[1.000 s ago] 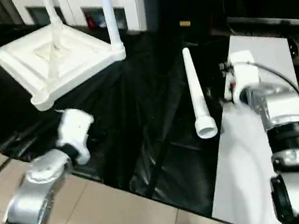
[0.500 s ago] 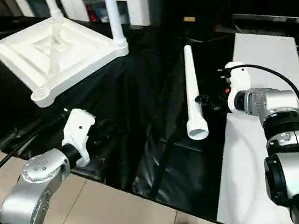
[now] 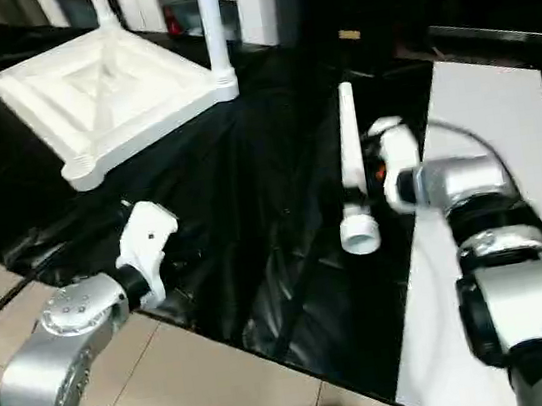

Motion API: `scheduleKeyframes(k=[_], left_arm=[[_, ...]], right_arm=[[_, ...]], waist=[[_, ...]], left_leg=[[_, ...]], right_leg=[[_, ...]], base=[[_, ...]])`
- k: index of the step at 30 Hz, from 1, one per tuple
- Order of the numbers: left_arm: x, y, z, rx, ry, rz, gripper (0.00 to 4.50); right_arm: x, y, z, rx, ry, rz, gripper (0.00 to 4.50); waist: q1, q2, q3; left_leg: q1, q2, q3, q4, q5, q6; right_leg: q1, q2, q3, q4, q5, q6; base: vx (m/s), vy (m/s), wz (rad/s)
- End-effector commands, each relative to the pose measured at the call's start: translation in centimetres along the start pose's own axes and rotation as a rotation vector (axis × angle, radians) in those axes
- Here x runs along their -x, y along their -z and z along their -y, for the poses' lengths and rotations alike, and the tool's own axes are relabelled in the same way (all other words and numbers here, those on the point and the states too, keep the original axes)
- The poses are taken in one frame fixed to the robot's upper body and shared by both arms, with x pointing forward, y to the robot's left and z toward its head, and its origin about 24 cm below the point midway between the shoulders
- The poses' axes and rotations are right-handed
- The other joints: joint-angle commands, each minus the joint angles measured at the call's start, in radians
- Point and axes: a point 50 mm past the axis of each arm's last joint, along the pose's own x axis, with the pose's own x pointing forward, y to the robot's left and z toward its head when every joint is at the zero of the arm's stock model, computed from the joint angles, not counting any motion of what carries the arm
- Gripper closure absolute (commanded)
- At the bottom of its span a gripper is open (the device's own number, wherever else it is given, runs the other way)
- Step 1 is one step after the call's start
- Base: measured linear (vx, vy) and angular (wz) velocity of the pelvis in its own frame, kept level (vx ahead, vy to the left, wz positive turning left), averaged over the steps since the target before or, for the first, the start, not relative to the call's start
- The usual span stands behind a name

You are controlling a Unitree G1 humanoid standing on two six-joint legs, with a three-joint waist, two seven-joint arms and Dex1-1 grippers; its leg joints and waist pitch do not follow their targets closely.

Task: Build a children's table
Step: Pick table leg

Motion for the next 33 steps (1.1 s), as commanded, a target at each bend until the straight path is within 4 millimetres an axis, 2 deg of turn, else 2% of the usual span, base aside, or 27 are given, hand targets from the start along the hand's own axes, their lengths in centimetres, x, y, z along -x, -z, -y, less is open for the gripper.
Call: scheduleKeyframes(k=[1,3,4,7,9,12,14,21,26,28,29,33], left_arm=[[0.1,-0.4,0.2,-0.020,0.017,0.006,3.18],[0.1,-0.4,0.3,-0.021,0.020,0.006,3.18],[0.1,-0.4,0.3,-0.021,0.024,0.006,3.18],[0.0,-0.5,0.3,-0.027,0.029,0.005,3.18],[-0.1,-0.5,0.3,-0.029,0.021,0.013,3.18],[-0.1,-0.6,0.1,-0.032,0.004,0.021,3.18],[-0.1,-0.6,0.0,-0.038,-0.010,0.022,3.18],[-0.2,-1.0,-0.5,-0.066,-0.051,0.041,3.18],[-0.4,-2.0,-1.6,-0.067,-0.145,0.090,3.18],[-0.4,-2.3,-2.5,-0.051,-0.229,0.106,3.18],[-0.4,-2.3,-2.7,-0.046,-0.247,0.110,3.18],[-0.1,-2.8,-3.5,-0.041,-0.312,0.142,3.18]], right_arm=[[0.0,1.2,0.5,0.002,0.039,-0.068,0.03],[0.1,1.4,0.7,-0.003,0.058,-0.087,0.03],[0.1,1.4,0.8,-0.005,0.069,-0.091,0.29],[0.3,1.4,1.2,-0.027,0.098,-0.078,0.42],[0.4,1.3,1.3,-0.032,0.103,-0.077,0.71],[0.4,1.3,1.4,-0.039,0.108,-0.078,0.84],[0.4,1.4,1.4,-0.039,0.108,-0.082,1.15],[0.4,1.6,1.4,-0.043,0.113,-0.092,1.60],[0.5,1.4,1.5,-0.050,0.123,-0.072,2.05],[0.4,1.4,1.7,-0.064,0.139,-0.044,2.15],[0.4,1.4,1.7,-0.069,0.144,-0.036,2.32],[0.5,1.1,1.7,-0.102,0.142,0.027,2.54]], waist=[[0.002,-0.016,-0.076],[0.002,-0.015,-0.073],[0.002,-0.016,-0.073],[0.002,-0.017,-0.074],[0.003,-0.015,-0.076],[0.004,-0.016,-0.077],[0.004,-0.016,-0.078],[0.002,-0.018,-0.077],[0.000,-0.020,-0.079],[-0.002,-0.023,-0.081],[-0.003,-0.022,-0.080],[0.000,-0.023,-0.083]], left_leg=[[0.010,0.102,-0.040,-0.062,-0.040,0.123],[0.012,0.103,-0.039,-0.064,-0.059,0.114],[0.014,0.104,-0.039,-0.065,-0.071,0.107],[0.017,0.104,-0.039,-0.066,-0.085,0.089],[0.018,0.103,-0.037,-0.065,-0.081,0.086],[0.015,0.103,-0.038,-0.064,-0.064,0.092],[0.014,0.103,-0.038,-0.063,-0.059,0.097],[0.013,0.103,-0.039,-0.063,-0.077,0.090],[0.014,0.103,-0.039,-0.063,-0.083,0.080],[0.013,0.102,-0.039,-0.062,-0.080,0.083],[0.012,0.101,-0.038,-0.061,-0.077,0.083],[0.012,0.100,-0.038,-0.060,-0.055,0.096]], right_leg=[[0.063,-0.113,0.072,-0.078,-0.173,-0.239],[0.060,-0.113,0.071,-0.082,-0.190,-0.240],[0.061,-0.114,0.073,-0.083,-0.203,-0.238],[0.061,-0.114,0.074,-0.084,-0.215,-0.233],[0.061,-0.114,0.075,-0.083,-0.205,-0.235],[0.064,-0.115,0.074,-0.079,-0.177,-0.239],[0.065,-0.115,0.074,-0.077,-0.166,-0.242],[0.066,-0.115,0.072,-0.080,-0.195,-0.235],[0.066,-0.114,0.073,-0.079,-0.185,-0.237],[0.068,-0.115,0.072,-0.079,-0.184,-0.234],[0.068,-0.115,0.073,-0.079,-0.182,-0.233],[0.068,-0.115,0.072,-0.078,-0.162,-0.232]], base=[[0.000,0.000,0.00],[0.000,0.000,0.00],[0.000,0.000,0.00],[0.000,0.000,0.00],[0.000,0.000,0.00],[0.000,0.000,0.00],[0.000,0.000,0.00],[0.000,0.000,0.00],[0.000,0.000,0.00],[0.000,0.000,0.00],[0.000,0.000,0.00],[0.000,0.000,0.00]])
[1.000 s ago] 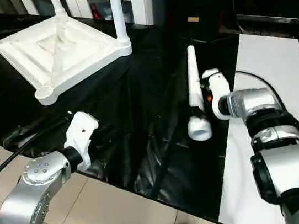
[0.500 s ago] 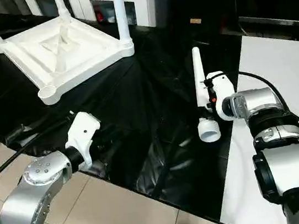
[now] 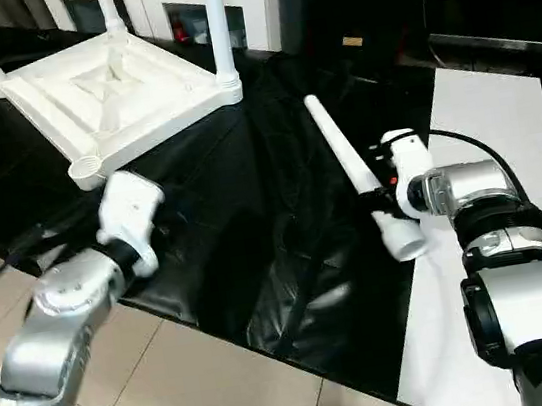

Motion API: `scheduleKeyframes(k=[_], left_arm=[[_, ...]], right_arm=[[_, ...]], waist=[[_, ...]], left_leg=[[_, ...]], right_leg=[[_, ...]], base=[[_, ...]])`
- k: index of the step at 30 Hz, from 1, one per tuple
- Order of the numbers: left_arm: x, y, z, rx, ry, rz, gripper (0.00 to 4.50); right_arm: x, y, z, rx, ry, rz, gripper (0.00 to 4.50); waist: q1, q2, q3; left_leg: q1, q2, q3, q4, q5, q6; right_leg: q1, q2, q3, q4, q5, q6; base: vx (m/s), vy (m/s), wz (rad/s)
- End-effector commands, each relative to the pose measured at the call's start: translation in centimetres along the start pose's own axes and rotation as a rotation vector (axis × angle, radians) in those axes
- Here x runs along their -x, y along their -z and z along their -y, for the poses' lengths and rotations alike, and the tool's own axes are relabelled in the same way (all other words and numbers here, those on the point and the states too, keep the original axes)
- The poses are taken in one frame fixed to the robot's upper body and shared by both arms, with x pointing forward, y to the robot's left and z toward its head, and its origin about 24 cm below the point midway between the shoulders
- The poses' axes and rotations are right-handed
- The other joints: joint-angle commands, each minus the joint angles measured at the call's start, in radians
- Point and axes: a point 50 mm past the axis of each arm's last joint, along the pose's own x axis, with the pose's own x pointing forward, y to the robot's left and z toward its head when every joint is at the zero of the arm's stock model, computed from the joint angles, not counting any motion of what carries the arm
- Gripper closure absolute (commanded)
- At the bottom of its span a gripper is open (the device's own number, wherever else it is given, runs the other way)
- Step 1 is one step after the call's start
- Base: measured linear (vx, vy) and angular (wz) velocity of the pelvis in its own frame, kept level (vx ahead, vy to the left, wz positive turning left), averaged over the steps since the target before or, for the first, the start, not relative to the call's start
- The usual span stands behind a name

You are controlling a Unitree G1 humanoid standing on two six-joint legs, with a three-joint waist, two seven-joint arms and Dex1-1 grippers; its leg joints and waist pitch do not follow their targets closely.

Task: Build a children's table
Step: Pick table leg, then move to table

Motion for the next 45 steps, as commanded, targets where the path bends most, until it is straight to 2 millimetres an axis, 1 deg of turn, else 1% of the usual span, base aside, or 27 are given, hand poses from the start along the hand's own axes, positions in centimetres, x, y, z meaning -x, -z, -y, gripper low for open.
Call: scheduleKeyframes(k=[1,12,14,15,17,18,19,21,22,23,25,26,28,30,31,32,33,34,35,36,37,39,40,41,42,44,45], left_arm=[[0.0,-0.3,-0.6,-0.009,-0.039,0.016,3.18],[-0.1,-0.6,-1.4,0.080,-0.166,0.048,3.18],[-0.2,-0.4,-1.5,0.087,-0.199,0.040,3.18],[-0.2,-0.3,-1.6,0.085,-0.209,0.041,3.18],[-0.2,-0.2,-1.6,0.085,-0.219,0.036,3.18],[-0.3,-0.3,-1.9,0.095,-0.249,0.038,3.18],[-0.3,-0.3,-2.0,0.103,-0.260,0.040,3.18],[-0.4,-0.5,-2.1,0.101,-0.266,0.050,3.18],[-0.4,-0.5,-2.1,0.102,-0.267,0.053,3.18],[-0.4,-0.5,-2.2,0.102,-0.268,0.052,3.18],[-0.3,-0.4,-2.5,0.091,-0.282,0.044,3.18],[-0.2,-0.3,-2.7,0.092,-0.292,0.038,3.18],[0.0,-0.2,-3.0,0.089,-0.313,0.038,3.18],[0.4,-0.1,-3.3,0.099,-0.337,0.041,3.18],[1.0,0.1,-3.7,0.114,-0.363,0.040,3.18],[1.3,0.3,-3.8,0.124,-0.373,0.036,3.18],[1.5,0.4,-3.8,0.133,-0.378,0.032,3.18],[1.9,0.6,-3.9,0.127,-0.392,0.027,3.18],[1.9,0.6,-3.9,0.127,-0.392,0.027,3.18],[2.9,1.2,-4.1,0.128,-0.428,0.008,3.18],[3.2,1.3,-4.2,0.128,-0.439,0.003,3.18],[3.7,1.5,-4.2,0.132,-0.465,-0.005,3.18],[3.7,1.5,-4.2,0.132,-0.465,-0.005,3.18],[3.8,1.5,-4.2,0.131,-0.474,-0.007,3.18],[3.9,1.5,-4.2,0.130,-0.479,-0.007,3.18],[3.8,1.3,-4.1,0.134,-0.483,0.003,3.18],[3.8,1.2,-4.0,0.135,-0.481,0.004,3.18]], right_arm=[[-0.2,0.4,0.0,-0.028,0.001,0.013,2.59],[4.2,-2.4,-0.2,-0.066,0.159,0.548,2.66],[5.0,-1.3,-0.8,-0.026,0.232,0.639,2.66],[5.3,-0.8,-1.2,0.006,0.256,0.661,2.66],[5.6,-0.3,-1.6,-0.006,0.267,0.702,2.66],[5.4,0.9,-2.7,-0.080,0.242,0.717,2.66],[5.3,1.2,-3.1,-0.086,0.239,0.717,2.66],[5.1,2.0,-3.9,-0.090,0.260,0.710,2.66],[5.0,2.2,-4.3,-0.105,0.260,0.713,2.66],[4.9,2.3,-4.6,-0.107,0.261,0.715,2.66],[4.8,2.5,-5.4,-0.104,0.249,0.718,2.66],[4.7,2.4,-5.7,-0.089,0.246,0.724,2.66],[4.6,2.3,-6.2,-0.061,0.240,0.723,2.66],[4.5,2.2,-6.5,-0.054,0.234,0.723,2.66],[4.4,2.0,-6.8,-0.049,0.221,0.723,2.66],[4.3,1.9,-6.9,-0.044,0.217,0.722,2.66],[4.3,1.9,-7.0,-0.041,0.215,0.722,2.66],[4.2,1.8,-7.2,-0.043,0.208,0.719,2.66],[4.2,1.8,-7.2,-0.043,0.208,0.719,2.66],[3.9,1.7,-7.6,-0.034,0.184,0.715,2.66],[3.9,1.6,-7.7,-0.029,0.176,0.713,2.66],[3.8,1.6,-7.9,-0.028,0.164,0.711,2.66],[3.8,1.6,-7.9,-0.028,0.164,0.711,2.66],[3.7,1.6,-8.0,-0.029,0.159,0.709,2.66],[3.6,1.5,-8.0,-0.029,0.156,0.708,2.66],[3.4,1.4,-8.1,-0.031,0.149,0.704,2.66],[3.4,1.4,-8.1,-0.028,0.148,0.706,2.66]], waist=[[0.003,-0.014,-0.080],[0.014,-0.007,-0.086],[0.033,-0.005,-0.087],[0.065,-0.006,-0.081],[0.072,0.000,-0.082],[0.076,0.020,-0.084],[0.074,0.017,-0.082],[0.064,0.029,-0.083],[0.048,0.040,-0.087],[0.019,0.047,-0.078],[-0.016,0.034,-0.059],[-0.037,0.039,-0.052],[-0.048,0.056,-0.057],[-0.043,0.009,-0.053],[-0.043,0.009,-0.053],[-0.008,-0.048,-0.077],[-0.004,-0.044,-0.089],[-0.006,-0.033,-0.075],[-0.010,-0.049,-0.071],[-0.014,-0.051,-0.076],[-0.021,-0.060,-0.073],[-0.040,-0.006,-0.054],[-0.082,0.024,-0.053],[-0.100,0.021,-0.068],[-0.091,0.026,-0.058],[-0.092,-0.011,-0.071],[-0.079,-0.014,-0.066]], left_leg=[[0.008,0.100,-0.041,-0.063,-0.051,0.099],[0.009,0.095,-0.037,-0.062,-0.008,0.124],[-0.001,0.081,-0.037,-0.038,-0.014,0.159],[-0.021,0.086,-0.055,0.019,-0.045,0.149],[-0.066,0.086,-0.086,0.076,-0.053,0.120],[-0.072,0.082,-0.111,0.099,-0.039,0.072],[-0.075,0.072,-0.117,0.086,-0.026,0.062],[-0.022,0.048,-0.077,0.008,-0.021,0.044],[0.073,0.066,-0.019,-0.037,-0.103,0.020],[0.121,0.066,0.014,-0.070,-0.256,0.015],[0.145,0.077,0.070,-0.102,-0.482,0.008],[0.133,0.091,0.102,-0.129,-0.618,-0.004],[0.104,0.122,0.131,-0.171,-0.715,-0.007],[0.109,0.161,0.151,-0.191,-0.747,-0.070],[0.109,0.161,0.151,-0.191,-0.747,-0.070],[0.097,0.053,0.069,0.101,-0.491,-0.054],[0.012,0.039,0.003,0.123,-0.379,-0.019],[-0.030,0.006,-0.077,0.140,-0.221,-0.007],[-0.031,-0.015,-0.091,0.142,-0.205,-0.010],[-0.008,-0.053,-0.115,0.119,-0.144,-0.010],[-0.003,-0.056,-0.116,0.101,-0.126,0.001],[0.056,-0.047,-0.114,-0.021,-0.188,0.055],[0.104,0.007,-0.106,-0.114,-0.416,0.124],[0.094,0.052,-0.097,-0.140,-0.424,0.191],[0.093,0.102,-0.063,-0.171,-0.296,0.275],[0.142,0.120,-0.027,-0.150,-0.196,0.244],[0.135,0.110,0.008,-0.161,-0.208,0.184]], right_leg=[[0.060,-0.114,0.071,-0.078,-0.156,-0.233],[0.058,-0.126,0.081,-0.070,-0.068,-0.210],[0.074,-0.181,0.106,-0.086,-0.105,-0.254],[0.089,-0.267,0.167,-0.127,-0.192,-0.256],[0.121,-0.320,0.200,-0.135,-0.232,-0.269],[0.112,-0.315,0.195,-0.135,-0.254,-0.284],[0.101,-0.271,0.177,-0.130,-0.233,-0.303],[0.075,-0.135,0.167,-0.117,-0.317,-0.280],[0.001,-0.049,0.157,-0.101,-0.343,-0.193],[-0.049,-0.007,0.127,-0.080,-0.354,-0.138],[-0.089,0.009,0.079,-0.065,-0.409,-0.082],[-0.088,0.010,0.035,-0.028,-0.410,-0.044],[-0.046,-0.022,-0.013,0.056,-0.311,-0.025],[-0.013,-0.069,-0.019,0.079,-0.284,-0.036],[-0.013,-0.069,-0.019,0.079,-0.284,-0.036],[-0.024,-0.267,0.230,-0.179,-0.758,0.015],[0.060,-0.304,0.296,-0.160,-0.736,-0.003],[0.075,-0.275,0.286,-0.158,-0.858,0.024],[0.062,-0.237,0.288,-0.162,-0.858,0.018],[0.055,-0.150,0.295,-0.163,-0.705,-0.070],[0.052,-0.127,0.293,-0.168,-0.683,-0.080],[-0.018,-0.014,0.265,-0.169,-0.667,-0.029],[-0.088,0.055,0.159,-0.043,-0.538,-0.001],[-0.083,0.039,0.108,0.038,-0.398,-0.008],[-0.074,-0.008,0.016,0.117,-0.157,-0.066],[-0.065,-0.050,-0.006,0.084,-0.058,-0.086],[-0.050,-0.069,0.007,0.054,-0.073,-0.098]], base=[[0.000,0.000,0.00],[0.000,0.000,0.00],[0.000,0.000,0.00],[0.000,0.000,0.00],[0.001,0.074,-0.10],[-0.003,0.097,-0.12],[-0.026,0.154,-0.05],[-0.038,0.204,-0.14],[-0.070,0.239,-0.28],[-0.107,0.241,-0.37],[-0.095,0.245,-0.41],[-0.061,0.247,-0.53],[-0.066,0.223,-0.58],[-0.060,0.134,-0.66],[-0.042,0.090,-0.62],[0.029,0.129,-0.80],[0.029,0.129,-0.80],[0.043,0.137,-0.95],[-0.007,0.133,-0.69],[-0.007,0.133,-0.69],[-0.027,0.188,-0.53],[-0.039,0.255,-0.53],[-0.047,0.279,-0.59],[-0.058,0.266,-0.61],[-0.058,0.266,-0.61],[-0.033,0.233,-0.56],[-0.021,0.211,-0.59]])
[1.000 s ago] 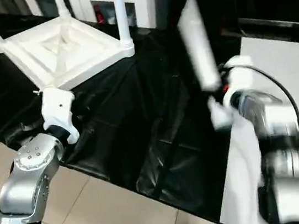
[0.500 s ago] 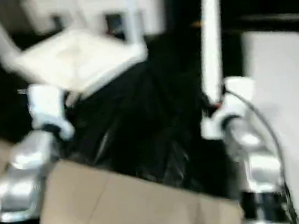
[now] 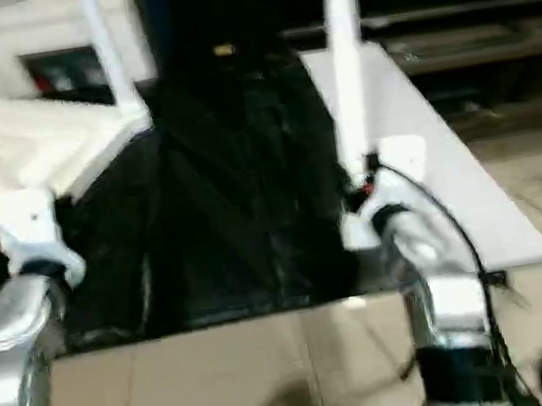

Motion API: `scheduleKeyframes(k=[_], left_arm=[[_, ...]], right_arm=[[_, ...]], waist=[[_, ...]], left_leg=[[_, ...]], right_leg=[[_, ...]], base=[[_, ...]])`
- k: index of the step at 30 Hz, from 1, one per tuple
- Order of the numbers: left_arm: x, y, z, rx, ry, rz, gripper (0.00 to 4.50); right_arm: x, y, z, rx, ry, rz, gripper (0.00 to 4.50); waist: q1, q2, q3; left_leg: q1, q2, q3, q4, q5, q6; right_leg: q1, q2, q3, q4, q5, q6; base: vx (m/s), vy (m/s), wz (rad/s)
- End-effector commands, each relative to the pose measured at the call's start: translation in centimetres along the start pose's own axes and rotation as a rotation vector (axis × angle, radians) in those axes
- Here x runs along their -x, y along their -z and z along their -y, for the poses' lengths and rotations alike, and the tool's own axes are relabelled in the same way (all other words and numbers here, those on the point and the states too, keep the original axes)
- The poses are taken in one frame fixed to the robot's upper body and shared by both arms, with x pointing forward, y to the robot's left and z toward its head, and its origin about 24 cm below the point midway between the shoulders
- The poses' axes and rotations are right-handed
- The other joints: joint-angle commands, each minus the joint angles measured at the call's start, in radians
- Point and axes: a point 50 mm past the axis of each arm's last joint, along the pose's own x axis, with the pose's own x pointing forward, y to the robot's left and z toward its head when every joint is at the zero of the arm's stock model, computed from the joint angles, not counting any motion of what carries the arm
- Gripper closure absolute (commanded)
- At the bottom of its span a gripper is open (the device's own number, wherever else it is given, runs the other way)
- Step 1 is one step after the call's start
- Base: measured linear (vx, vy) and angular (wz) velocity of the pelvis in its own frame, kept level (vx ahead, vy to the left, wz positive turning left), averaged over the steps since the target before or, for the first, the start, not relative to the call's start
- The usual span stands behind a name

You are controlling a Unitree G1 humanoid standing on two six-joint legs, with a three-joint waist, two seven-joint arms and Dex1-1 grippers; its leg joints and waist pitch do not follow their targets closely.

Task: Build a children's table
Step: Move to table

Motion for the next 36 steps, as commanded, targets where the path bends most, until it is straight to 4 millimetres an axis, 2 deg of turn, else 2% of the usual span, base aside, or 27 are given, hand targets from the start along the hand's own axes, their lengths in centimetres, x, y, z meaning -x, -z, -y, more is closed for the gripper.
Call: scheduleKeyframes(k=[1,2,3,5,8,9,11,12,14,16,17,18,20,21,23,24,25,26,27,28,29,30,32,33,34,35,36], left_arm=[[-0.1,-0.5,0.6,-0.001,0.015,0.012,3.18],[-0.1,-0.5,0.6,-0.005,0.016,0.016,3.18],[-0.1,-0.6,0.6,-0.008,0.016,0.019,3.18],[-0.2,-0.7,0.7,-0.003,0.016,0.020,3.18],[-0.2,-1.0,0.5,0.007,0.004,0.035,3.18],[-0.2,-1.1,0.5,0.006,-0.001,0.042,3.18],[-0.2,-1.5,0.5,0.021,-0.010,0.063,3.18],[-0.2,-1.5,0.6,0.016,-0.010,0.065,3.18],[-0.2,-1.4,0.7,0.010,-0.009,0.056,3.18],[-0.3,-1.4,0.9,0.010,-0.002,0.054,3.18],[-0.3,-1.4,0.9,0.010,-0.002,0.054,3.18],[-0.4,-1.5,1.0,0.009,0.002,0.062,3.18],[-0.5,-1.6,1.1,0.009,0.003,0.064,3.18],[-0.5,-1.6,1.1,0.010,0.003,0.064,3.18],[-0.7,-1.6,1.3,0.011,0.006,0.069,3.18],[-0.7,-1.6,1.4,0.012,0.007,0.070,3.18],[-0.8,-1.6,1.5,0.012,0.008,0.071,3.18],[-0.8,-1.7,1.7,0.007,0.008,0.083,3.18],[-0.9,-1.9,2.0,0.001,0.010,0.098,3.18],[-0.9,-1.9,2.1,-0.002,0.013,0.104,3.18],[-1.0,-2.0,2.3,-0.003,0.021,0.111,3.18],[-1.2,-2.1,2.8,0.008,0.030,0.128,3.18],[-1.5,-2.4,3.2,0.023,0.024,0.141,3.18],[-1.7,-2.5,3.4,0.025,0.025,0.141,3.18],[-1.8,-2.7,3.6,0.028,0.034,0.146,3.18],[-1.9,-2.8,3.8,0.030,0.041,0.150,3.18],[-2.0,-2.9,3.9,0.032,0.047,0.149,3.18]], right_arm=[[-0.1,-0.4,0.5,0.009,0.014,0.015,2.66],[-0.1,-0.4,0.5,0.011,0.014,0.014,2.66],[-0.1,-0.4,0.5,0.012,0.014,0.013,2.66],[-0.1,-0.4,0.4,0.011,0.011,0.014,2.66],[0.0,-0.5,0.0,0.012,-0.010,0.020,2.66],[0.0,-0.4,0.0,0.015,-0.014,0.019,2.66],[-0.1,-0.5,-0.4,0.026,-0.035,0.024,2.66],[-0.1,-0.4,-0.7,0.043,-0.058,0.013,2.66],[-0.1,-0.3,-1.2,0.055,-0.087,-0.001,2.66],[-0.2,0.1,-1.9,0.104,-0.129,-0.021,2.66],[-0.2,0.1,-1.9,0.104,-0.129,-0.021,2.66],[-0.2,0.2,-2.4,0.168,-0.153,-0.019,2.66],[-0.2,0.2,-2.6,0.168,-0.162,-0.018,2.66],[-0.2,0.2,-2.6,0.171,-0.162,-0.018,2.66],[-0.1,0.0,-2.5,0.170,-0.167,-0.009,2.66],[-0.1,-0.1,-2.5,0.170,-0.170,-0.004,2.66],[0.0,-0.1,-2.5,0.169,-0.173,0.001,2.66],[0.1,-0.3,-2.5,0.164,-0.172,0.018,2.66],[0.2,-0.4,-2.4,0.162,-0.169,0.039,2.66],[0.3,-0.5,-2.4,0.166,-0.167,0.047,2.66],[0.4,-0.5,-2.4,0.152,-0.161,0.061,2.66],[0.5,-0.7,-2.3,0.140,-0.140,0.085,2.66],[0.6,-0.8,-2.3,0.128,-0.146,0.092,2.66],[0.7,-0.8,-2.3,0.130,-0.151,0.094,2.66],[0.7,-0.9,-2.3,0.128,-0.151,0.095,2.66],[0.7,-0.9,-2.2,0.128,-0.149,0.095,2.66],[0.7,-0.9,-2.2,0.123,-0.147,0.095,2.66]], waist=[[0.039,-0.038,-0.085],[0.081,-0.029,-0.085],[0.079,-0.029,-0.079],[0.070,-0.041,-0.066],[0.065,-0.004,-0.052],[0.007,0.071,-0.044],[0.002,0.071,-0.064],[0.007,0.093,-0.048],[0.000,0.059,-0.064],[0.020,-0.016,-0.081],[0.040,-0.059,-0.096],[0.044,-0.012,-0.075],[0.042,-0.016,-0.063],[0.038,-0.014,-0.072],[0.044,0.053,-0.057],[0.000,0.110,-0.046],[-0.045,0.105,-0.060],[-0.053,0.113,-0.055],[-0.006,0.106,-0.056],[0.003,0.089,-0.071],[0.025,0.099,-0.065],[0.047,0.062,-0.067],[0.076,-0.014,-0.063],[0.121,0.026,-0.047],[0.102,0.070,-0.046],[0.082,0.123,-0.062],[0.088,0.118,-0.063]], left_leg=[[0.000,0.060,-0.048,-0.001,-0.166,0.036],[-0.069,0.046,-0.107,0.113,-0.207,-0.002],[-0.139,0.037,-0.183,0.161,-0.158,-0.069],[-0.119,-0.013,-0.202,0.155,-0.089,-0.148],[-0.060,-0.003,-0.203,0.003,0.008,-0.107],[0.017,0.096,-0.219,-0.151,-0.216,0.049],[0.014,0.132,-0.211,-0.162,-0.186,0.154],[0.012,0.096,-0.237,-0.151,0.007,0.319],[0.051,0.119,-0.248,-0.105,0.280,0.493],[0.005,0.079,-0.183,-0.065,0.229,0.347],[-0.085,0.022,-0.151,0.031,0.039,0.223],[-0.196,0.031,-0.250,0.204,-0.133,-0.001],[-0.158,0.017,-0.228,0.223,-0.142,-0.156],[-0.133,0.028,-0.194,0.183,-0.086,-0.188],[-0.106,0.096,-0.193,0.029,0.077,-0.011],[-0.051,0.035,-0.202,-0.092,0.100,0.147],[0.022,0.021,-0.256,-0.095,0.226,0.295],[0.052,0.038,-0.299,-0.086,0.326,0.399],[0.041,0.082,-0.331,-0.049,0.533,0.493],[0.018,0.159,-0.271,-0.058,0.635,0.408],[-0.005,0.173,-0.255,-0.076,0.608,0.353],[0.000,0.200,-0.253,-0.097,0.478,0.279],[-0.014,0.149,-0.206,-0.064,0.124,0.106],[-0.010,0.105,-0.179,0.025,0.026,-0.018],[-0.015,0.161,-0.229,0.006,-0.043,-0.054],[0.014,0.323,-0.310,-0.124,-0.181,-0.148],[-0.004,0.321,-0.274,-0.155,-0.201,-0.216]], right_leg=[[0.078,-0.174,0.184,-0.157,-0.049,-0.145],[0.132,-0.284,0.296,-0.212,-0.098,-0.188],[0.164,-0.253,0.323,-0.192,-0.008,-0.239],[0.135,-0.129,0.271,-0.198,0.084,-0.269],[0.091,-0.010,0.266,-0.246,-0.192,-0.142],[-0.032,0.099,0.150,-0.086,-0.288,0.019],[-0.034,0.053,0.073,0.039,-0.181,0.025],[-0.049,0.057,0.019,0.067,-0.109,0.036],[-0.066,0.033,0.006,0.060,-0.079,0.077],[-0.006,-0.092,0.093,-0.074,0.064,0.114],[0.079,-0.193,0.183,-0.121,0.127,0.176],[0.115,-0.369,0.131,-0.173,0.387,0.207],[0.076,-0.321,0.016,-0.207,0.360,0.213],[0.118,-0.283,-0.075,-0.211,0.185,0.123],[0.199,-0.257,-0.135,-0.255,-0.280,-0.045],[0.137,-0.016,-0.173,-0.111,-0.341,-0.002],[0.060,0.060,-0.143,-0.023,-0.292,0.028],[0.007,0.064,-0.103,0.048,-0.274,0.055],[-0.044,0.052,-0.040,0.087,-0.195,0.062],[-0.045,0.027,0.003,0.082,-0.090,0.064],[-0.028,0.020,0.008,0.079,-0.052,0.066],[-0.019,-0.008,0.055,0.037,0.019,0.067],[0.014,-0.113,0.168,-0.103,0.079,0.013],[0.045,-0.162,0.196,-0.155,0.081,-0.146],[0.080,-0.083,0.133,-0.155,-0.066,-0.172],[0.013,0.015,0.065,-0.011,-0.150,0.035],[-0.010,0.036,0.038,0.054,-0.132,0.120]], base=[[0.021,0.202,-0.66],[0.029,0.221,-0.72],[0.029,0.221,-0.72],[-0.024,0.236,-0.68],[-0.056,0.319,-0.59],[-0.077,0.374,-0.60],[-0.073,0.358,-0.52],[-0.066,0.341,-0.40],[-0.066,0.267,-0.15],[-0.069,0.222,-0.12],[-0.057,0.191,-0.13],[-0.057,0.191,-0.13],[-0.106,0.234,0.03],[-0.120,0.269,0.08],[-0.065,0.410,0.23],[-0.048,0.447,0.37],[-0.010,0.418,0.60],[0.002,0.322,0.65],[0.002,0.322,0.65],[-0.042,0.290,0.43],[-0.058,0.267,0.17],[-0.058,0.267,0.17],[-0.053,0.227,0.38],[-0.060,0.221,0.46],[-0.071,0.203,0.31],[-0.085,0.158,0.24],[-0.085,0.158,0.24]])
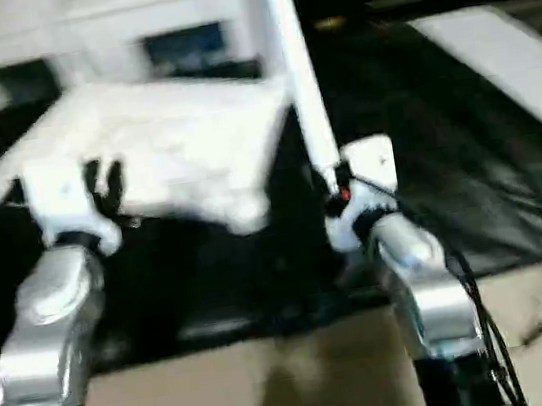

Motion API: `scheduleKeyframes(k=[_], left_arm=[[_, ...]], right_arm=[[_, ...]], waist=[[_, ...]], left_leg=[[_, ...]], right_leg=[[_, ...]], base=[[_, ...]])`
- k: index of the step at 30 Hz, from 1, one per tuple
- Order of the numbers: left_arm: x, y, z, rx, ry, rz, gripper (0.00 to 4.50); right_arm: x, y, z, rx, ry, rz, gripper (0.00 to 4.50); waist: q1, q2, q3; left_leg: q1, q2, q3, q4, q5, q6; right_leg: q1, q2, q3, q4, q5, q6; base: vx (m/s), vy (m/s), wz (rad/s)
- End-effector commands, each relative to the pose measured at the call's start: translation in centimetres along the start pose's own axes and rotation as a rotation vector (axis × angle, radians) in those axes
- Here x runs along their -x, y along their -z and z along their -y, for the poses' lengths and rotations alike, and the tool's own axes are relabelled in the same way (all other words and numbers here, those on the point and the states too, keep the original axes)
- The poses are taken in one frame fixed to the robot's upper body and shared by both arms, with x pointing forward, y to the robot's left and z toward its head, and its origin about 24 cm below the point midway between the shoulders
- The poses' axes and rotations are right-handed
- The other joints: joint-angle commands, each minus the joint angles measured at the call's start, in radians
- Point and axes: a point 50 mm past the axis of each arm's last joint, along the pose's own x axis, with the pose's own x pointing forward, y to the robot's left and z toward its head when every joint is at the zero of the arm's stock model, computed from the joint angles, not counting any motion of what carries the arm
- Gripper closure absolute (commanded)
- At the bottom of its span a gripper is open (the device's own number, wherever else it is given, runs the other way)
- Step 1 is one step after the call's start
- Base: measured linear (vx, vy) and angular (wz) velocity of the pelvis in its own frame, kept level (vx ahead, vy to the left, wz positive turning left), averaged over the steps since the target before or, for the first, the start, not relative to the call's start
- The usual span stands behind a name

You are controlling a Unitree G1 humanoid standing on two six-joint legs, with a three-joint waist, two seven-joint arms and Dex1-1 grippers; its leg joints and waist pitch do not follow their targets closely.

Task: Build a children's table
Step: Move to table

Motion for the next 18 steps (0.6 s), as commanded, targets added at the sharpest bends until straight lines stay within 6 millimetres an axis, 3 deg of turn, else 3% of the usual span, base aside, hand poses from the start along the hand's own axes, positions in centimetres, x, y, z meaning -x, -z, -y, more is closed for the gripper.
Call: scheduleKeyframes(k=[1,2,3,4,5,6,7,8,9,10,11,12,13,14,15,16,17,18], left_arm=[[-0.23,-0.20,0.32,-0.002,0.000,0.008,3.18],[-0.29,-0.20,0.42,0.004,0.004,0.011,3.18],[-0.34,-0.13,0.59,0.005,0.016,0.010,3.18],[-0.33,-0.08,0.66,0.009,0.019,0.009,3.18],[-0.33,-0.02,0.70,0.011,0.022,0.007,3.18],[-0.35,0.05,0.74,0.017,0.021,0.008,3.18],[-0.36,0.08,0.76,0.020,0.020,0.009,3.18],[-0.36,0.13,0.75,0.022,0.017,0.005,3.18],[-0.36,0.19,0.72,0.020,0.013,0.002,3.18],[-0.36,0.26,0.66,0.017,0.004,-0.002,3.18],[-0.35,0.31,0.65,0.029,-0.001,-0.002,3.18],[-0.32,0.44,0.63,0.045,-0.010,-0.005,3.18],[-0.31,0.48,0.64,0.047,-0.011,-0.007,3.18],[-0.29,0.53,0.67,0.043,-0.013,-0.009,3.18],[-0.28,0.54,0.65,0.036,-0.017,-0.008,3.18],[-0.25,0.57,0.54,0.032,-0.031,-0.007,3.18],[-0.21,0.62,0.40,0.025,-0.047,-0.009,3.18],[-0.16,0.69,0.25,-0.001,-0.062,-0.009,3.18]], right_arm=[[0.04,-1.01,0.31,-0.002,0.006,0.045,2.66],[0.07,-1.02,0.38,0.000,0.009,0.048,2.66],[0.10,-0.91,0.46,0.029,0.010,0.040,2.66],[0.12,-0.82,0.51,0.047,0.010,0.033,2.66],[0.15,-0.78,0.53,0.047,0.011,0.032,2.66],[0.16,-0.82,0.59,0.039,0.013,0.036,2.66],[0.16,-0.88,0.62,0.036,0.015,0.041,2.66],[0.15,-0.92,0.64,0.030,0.016,0.043,2.66],[0.13,-0.94,0.62,0.021,0.013,0.044,2.66],[0.12,-0.96,0.56,0.004,0.006,0.045,2.66],[0.11,-0.99,0.55,0.004,0.004,0.047,2.66],[0.06,-1.03,0.53,0.013,0.000,0.047,2.66],[0.05,-1.03,0.53,0.021,-0.001,0.046,2.66],[0.02,-1.00,0.52,0.022,-0.003,0.046,2.66],[-0.02,-0.98,0.50,0.020,-0.005,0.045,2.66],[-0.04,-0.97,0.46,0.016,-0.010,0.045,2.66],[-0.08,-0.95,0.37,0.019,-0.018,0.043,2.66],[-0.11,-0.90,0.23,0.048,-0.028,0.034,2.66]], waist=[[-0.006,0.036,-0.084],[-0.011,0.043,-0.079],[-0.020,0.043,-0.085],[-0.023,0.039,-0.084],[-0.025,-0.001,-0.099],[-0.013,-0.049,-0.110],[-0.026,-0.130,-0.089],[0.011,-0.075,-0.046],[0.019,-0.058,-0.044],[-0.004,-0.042,-0.062],[-0.056,0.022,-0.109],[-0.107,-0.008,-0.091],[-0.113,-0.005,-0.123],[-0.113,-0.001,-0.119],[-0.115,-0.026,-0.102],[-0.109,-0.054,-0.100],[-0.100,-0.145,-0.113],[-0.084,-0.142,-0.115]], left_leg=[[0.050,0.237,-0.106,-0.224,-0.229,-0.377],[0.047,0.175,-0.058,-0.246,-0.311,-0.492],[0.080,0.120,-0.039,-0.282,-0.483,-0.583],[0.091,0.096,-0.020,-0.309,-0.497,-0.648],[0.101,0.099,-0.005,-0.318,-0.489,-0.701],[0.114,0.107,0.001,-0.247,-0.445,-0.647],[0.080,0.013,-0.035,0.011,-0.125,-0.197],[-0.081,0.017,-0.065,0.107,-0.150,-0.022],[-0.069,0.050,-0.067,0.092,-0.175,-0.007],[-0.067,0.118,-0.082,-0.003,-0.082,-0.043],[0.126,0.183,-0.161,-0.118,0.151,-0.054],[0.181,0.250,-0.222,-0.153,0.220,0.098],[0.233,0.273,-0.266,-0.100,0.713,0.266],[0.224,0.255,-0.257,-0.083,0.944,0.291],[0.181,0.142,-0.216,-0.056,1.292,0.261],[0.156,0.079,-0.183,-0.028,1.227,0.219],[0.061,-0.026,-0.116,-0.006,0.741,0.153],[-0.002,-0.028,-0.107,0.014,0.528,0.142]], right_leg=[[-0.047,-0.016,-0.030,0.081,-0.065,0.092],[-0.016,-0.003,-0.064,0.058,-0.012,0.022],[0.012,0.005,-0.097,0.008,0.043,-0.032],[0.029,0.005,-0.110,-0.020,0.065,-0.068],[0.073,-0.061,-0.097,-0.094,0.010,-0.145],[0.075,-0.166,-0.053,-0.127,-0.113,-0.227],[0.110,-0.203,0.015,-0.247,-0.400,-0.268],[0.256,-0.285,0.103,-0.264,-0.493,-0.467],[0.236,-0.271,0.102,-0.259,-0.463,-0.466],[0.235,-0.184,0.019,-0.195,-0.274,-0.368],[0.093,-0.034,-0.067,-0.060,-0.085,-0.165],[-0.011,-0.032,-0.041,0.000,-0.136,-0.094],[-0.064,-0.072,-0.023,0.051,-0.141,0.018],[-0.084,-0.089,-0.013,0.063,-0.087,0.058],[-0.105,-0.110,0.026,0.027,0.172,0.097],[-0.080,-0.121,0.058,-0.054,0.349,0.072],[0.032,-0.133,0.114,-0.105,0.659,0.114],[0.104,-0.194,0.154,-0.088,0.863,0.044]], base=[[-0.084,0.143,0.30],[-0.065,0.117,0.22],[-0.065,0.117,0.22],[-0.050,0.048,0.20],[0.001,-0.019,0.22],[0.001,-0.019,0.22],[0.278,-0.211,0.05],[0.279,-0.144,0.01],[0.279,-0.144,0.01],[0.049,0.062,0.04],[0.059,0.018,-0.07],[0.059,0.018,-0.07],[0.081,-0.041,-0.23],[0.058,-0.089,-0.47],[0.058,-0.089,-0.47],[-0.115,-0.061,-0.41],[-0.154,-0.035,-0.06],[-0.154,-0.035,-0.06]])
